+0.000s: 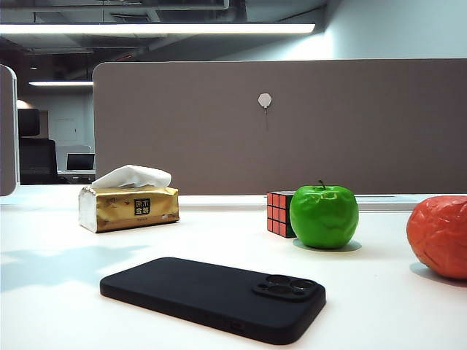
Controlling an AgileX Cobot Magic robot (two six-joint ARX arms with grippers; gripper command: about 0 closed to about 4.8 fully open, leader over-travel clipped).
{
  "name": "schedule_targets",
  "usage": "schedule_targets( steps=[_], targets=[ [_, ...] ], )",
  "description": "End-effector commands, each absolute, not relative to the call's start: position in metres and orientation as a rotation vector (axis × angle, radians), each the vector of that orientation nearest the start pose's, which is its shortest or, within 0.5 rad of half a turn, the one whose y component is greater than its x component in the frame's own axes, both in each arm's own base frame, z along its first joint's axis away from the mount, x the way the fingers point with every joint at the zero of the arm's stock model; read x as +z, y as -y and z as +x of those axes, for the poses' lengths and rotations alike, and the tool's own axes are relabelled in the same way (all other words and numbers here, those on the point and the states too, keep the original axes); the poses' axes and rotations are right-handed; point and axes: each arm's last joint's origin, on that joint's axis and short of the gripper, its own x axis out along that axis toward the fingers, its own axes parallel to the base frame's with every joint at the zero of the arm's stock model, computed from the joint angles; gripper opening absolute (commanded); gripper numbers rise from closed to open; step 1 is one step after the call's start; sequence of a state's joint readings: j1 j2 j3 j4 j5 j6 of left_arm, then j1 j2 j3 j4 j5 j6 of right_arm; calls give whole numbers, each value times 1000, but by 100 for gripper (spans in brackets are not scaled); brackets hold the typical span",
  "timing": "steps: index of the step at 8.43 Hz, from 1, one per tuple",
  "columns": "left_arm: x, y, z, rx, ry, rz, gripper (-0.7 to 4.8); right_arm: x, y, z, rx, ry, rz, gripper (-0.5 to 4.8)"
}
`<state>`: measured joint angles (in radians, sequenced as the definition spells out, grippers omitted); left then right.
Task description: Move all the fruits on the tabletop near the face of the Rubik's cube that has the color most similar to each fruit.
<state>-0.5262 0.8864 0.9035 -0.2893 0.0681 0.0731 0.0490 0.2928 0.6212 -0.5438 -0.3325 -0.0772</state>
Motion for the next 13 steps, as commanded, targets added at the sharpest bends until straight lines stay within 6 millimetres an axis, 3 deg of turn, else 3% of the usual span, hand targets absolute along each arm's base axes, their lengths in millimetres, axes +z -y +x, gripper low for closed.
schedule_targets(
  steps=[1, 2, 3, 4, 7, 8, 11, 12, 13],
  targets=[
    [360, 77, 131, -542, -197, 102, -5, 284, -14, 104, 366, -217, -58, 479],
    [362, 73, 125, -523, -193, 103, -5, 279, -14, 107, 368, -244, -53, 479],
    [362, 54, 96, -462, -203, 114, -5, 269, -16, 105, 418, -300, 18, 479],
    [360, 48, 88, -434, -217, 123, -5, 268, -18, 99, 511, -319, 46, 479],
    [357, 46, 85, -429, -247, 131, -5, 257, -23, 92, 577, -415, 23, 479],
    [356, 46, 85, -429, -260, 135, -5, 228, -30, 91, 615, -451, -1, 479],
    [355, 46, 85, -429, -266, 137, -5, 218, -36, 93, 624, -413, -14, 479],
    [355, 46, 85, -429, -266, 137, -5, 216, -37, 94, 604, -406, 2, 479],
    [355, 46, 85, -418, -265, 138, -5, 209, -35, 97, 477, -415, -13, 479]
  ],
)
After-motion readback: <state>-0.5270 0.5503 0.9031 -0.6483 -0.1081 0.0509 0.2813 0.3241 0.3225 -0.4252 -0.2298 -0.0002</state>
